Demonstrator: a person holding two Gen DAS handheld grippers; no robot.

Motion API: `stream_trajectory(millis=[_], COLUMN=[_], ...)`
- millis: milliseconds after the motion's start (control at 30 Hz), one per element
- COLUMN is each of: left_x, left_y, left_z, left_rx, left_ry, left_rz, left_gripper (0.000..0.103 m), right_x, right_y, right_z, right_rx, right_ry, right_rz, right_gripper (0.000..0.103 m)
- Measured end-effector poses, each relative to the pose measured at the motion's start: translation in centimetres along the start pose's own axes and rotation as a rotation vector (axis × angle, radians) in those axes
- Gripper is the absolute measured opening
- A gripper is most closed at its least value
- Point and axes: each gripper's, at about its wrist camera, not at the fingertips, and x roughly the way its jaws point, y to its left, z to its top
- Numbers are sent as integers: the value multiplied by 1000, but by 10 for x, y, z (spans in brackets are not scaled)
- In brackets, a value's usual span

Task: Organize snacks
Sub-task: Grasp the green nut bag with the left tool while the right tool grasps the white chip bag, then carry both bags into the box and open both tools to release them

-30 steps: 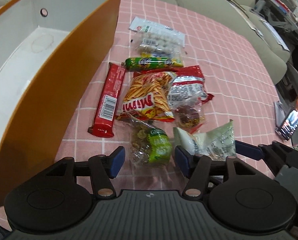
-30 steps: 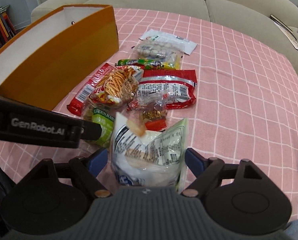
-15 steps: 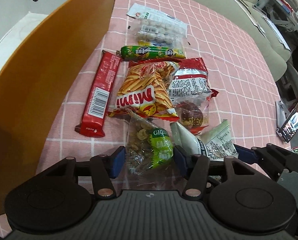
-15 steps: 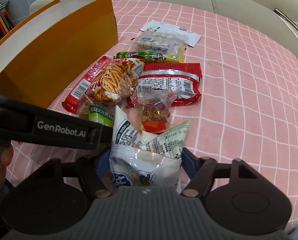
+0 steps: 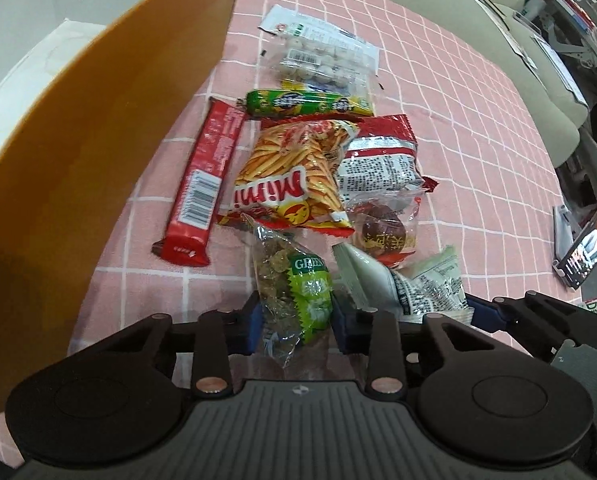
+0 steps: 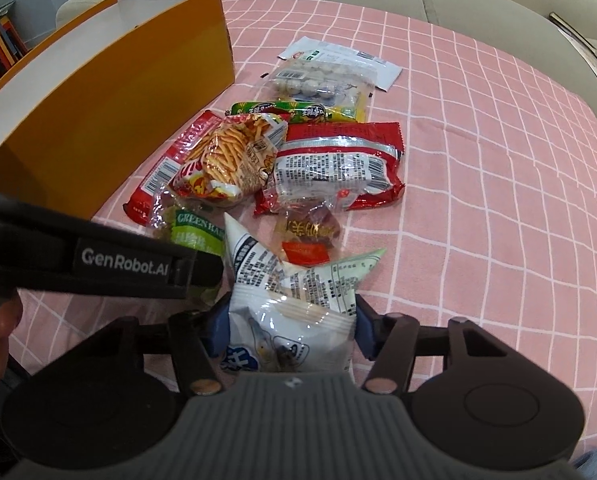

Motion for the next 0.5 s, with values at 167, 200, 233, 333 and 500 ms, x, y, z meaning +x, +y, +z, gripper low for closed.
stream_trajectory(millis=[167, 200, 233, 333, 500], left_x=[-22, -26, -31, -47, -83], left_y=[-2, -3, -3, -3, -3], left_z=[-6, -8, -9, -14, -20], left_rx=[23, 26, 28, 43, 70], left_ry=[-40, -44, -47, -68, -125], left_rz=[21, 31, 41, 54, 68], left_gripper=[38, 38, 38, 38, 38], right_x=[-12, -15, -18, -30, -58], right_y=[5, 5, 6, 10, 21], right_z=[-3, -3, -4, -4, -1], right_rx=[-28, -28, -29, -26, -55], right_ry=[-30, -36, -42, -63, -132], right_rz=[1, 2, 3, 15, 27], right_gripper=[52, 52, 52, 52, 52])
